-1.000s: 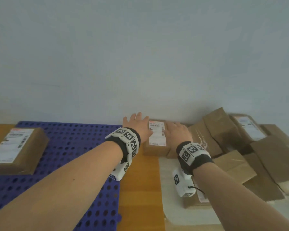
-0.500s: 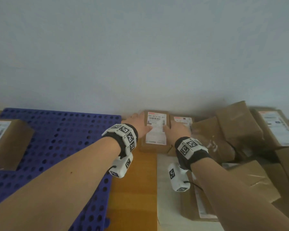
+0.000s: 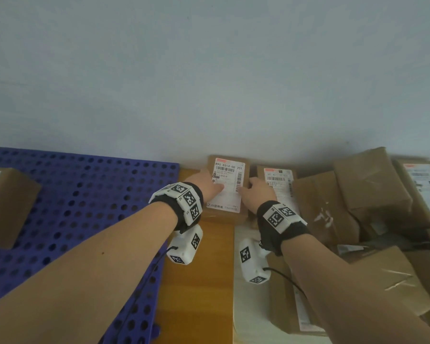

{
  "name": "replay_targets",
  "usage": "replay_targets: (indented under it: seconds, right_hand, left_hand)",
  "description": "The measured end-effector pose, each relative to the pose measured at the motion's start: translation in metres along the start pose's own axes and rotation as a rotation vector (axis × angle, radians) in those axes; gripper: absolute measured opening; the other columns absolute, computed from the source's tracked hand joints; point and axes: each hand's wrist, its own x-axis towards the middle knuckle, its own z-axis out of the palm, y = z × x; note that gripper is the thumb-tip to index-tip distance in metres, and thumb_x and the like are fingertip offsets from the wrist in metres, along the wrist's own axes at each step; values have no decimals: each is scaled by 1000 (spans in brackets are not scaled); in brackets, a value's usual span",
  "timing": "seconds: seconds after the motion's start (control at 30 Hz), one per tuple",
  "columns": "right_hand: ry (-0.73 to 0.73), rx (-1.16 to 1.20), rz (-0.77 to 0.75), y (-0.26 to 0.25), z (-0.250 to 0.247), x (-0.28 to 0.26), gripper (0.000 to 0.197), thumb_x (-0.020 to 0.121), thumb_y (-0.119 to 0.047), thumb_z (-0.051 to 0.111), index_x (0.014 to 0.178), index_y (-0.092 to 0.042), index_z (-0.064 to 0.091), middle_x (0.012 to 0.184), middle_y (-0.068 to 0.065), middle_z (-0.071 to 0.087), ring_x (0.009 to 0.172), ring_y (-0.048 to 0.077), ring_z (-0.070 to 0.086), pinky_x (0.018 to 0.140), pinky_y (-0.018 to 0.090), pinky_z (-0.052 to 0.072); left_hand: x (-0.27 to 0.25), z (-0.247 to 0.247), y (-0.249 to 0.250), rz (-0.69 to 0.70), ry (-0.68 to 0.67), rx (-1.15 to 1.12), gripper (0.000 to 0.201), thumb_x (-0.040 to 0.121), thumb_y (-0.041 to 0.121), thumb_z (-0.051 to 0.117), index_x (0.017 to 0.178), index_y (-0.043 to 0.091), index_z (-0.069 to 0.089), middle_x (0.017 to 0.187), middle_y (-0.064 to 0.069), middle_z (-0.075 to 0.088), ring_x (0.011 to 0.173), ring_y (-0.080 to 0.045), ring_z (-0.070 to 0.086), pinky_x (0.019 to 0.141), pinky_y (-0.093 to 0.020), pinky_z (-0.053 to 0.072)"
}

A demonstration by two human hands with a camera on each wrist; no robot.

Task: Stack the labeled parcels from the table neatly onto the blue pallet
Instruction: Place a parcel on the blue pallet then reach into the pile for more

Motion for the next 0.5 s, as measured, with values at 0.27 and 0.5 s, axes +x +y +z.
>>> replay_targets:
  seconds: [0.27, 0.5]
  right_hand:
    - [29, 195, 7, -7, -3, -23, 39, 96, -17, 45, 134, -8, 42, 129, 7, 58, 100, 20, 58, 74, 24, 40]
    - [113, 274, -95, -17, -16, -53, 51, 95, -17, 49, 144, -14, 35, 142, 3, 48, 115, 21, 56, 78, 21, 38]
  left_hand:
    - [-21, -7, -3, 19, 34, -74, 41, 93, 37, 51, 127, 14, 49, 120, -4, 63, 100, -20, 64, 83, -33, 55]
    - [-71, -31, 0, 120, 194, -75, 38, 96, 33, 47, 129, 14, 44, 125, -3, 60, 103, -19, 61, 73, -24, 46]
